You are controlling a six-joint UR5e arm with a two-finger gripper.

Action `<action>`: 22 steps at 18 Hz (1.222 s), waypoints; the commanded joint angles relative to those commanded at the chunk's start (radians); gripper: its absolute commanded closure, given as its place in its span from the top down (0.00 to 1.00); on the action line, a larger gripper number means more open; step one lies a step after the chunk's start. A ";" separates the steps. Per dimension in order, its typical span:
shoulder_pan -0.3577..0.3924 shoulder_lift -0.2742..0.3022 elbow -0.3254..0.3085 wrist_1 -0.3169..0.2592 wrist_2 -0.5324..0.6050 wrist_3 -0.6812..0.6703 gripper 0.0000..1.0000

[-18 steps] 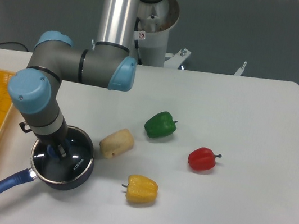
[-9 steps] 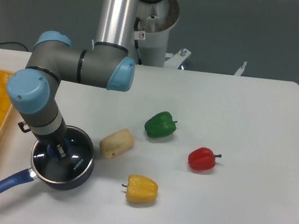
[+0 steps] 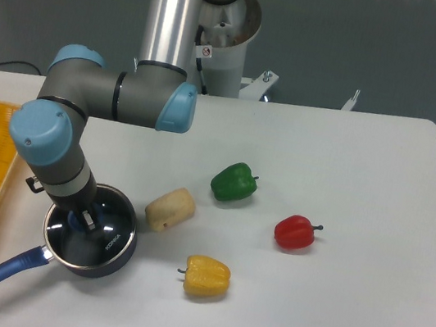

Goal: Open the lid
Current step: 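Lower the gripper and close it on the blue lid knob, then lift the glass lid by its knob off the saucepan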

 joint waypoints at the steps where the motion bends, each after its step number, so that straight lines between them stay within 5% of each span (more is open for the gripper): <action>1: 0.000 0.003 0.000 0.000 -0.002 0.000 0.63; 15: 0.034 0.081 -0.025 -0.009 0.009 0.028 0.63; 22: 0.121 0.133 -0.069 -0.018 0.015 0.124 0.63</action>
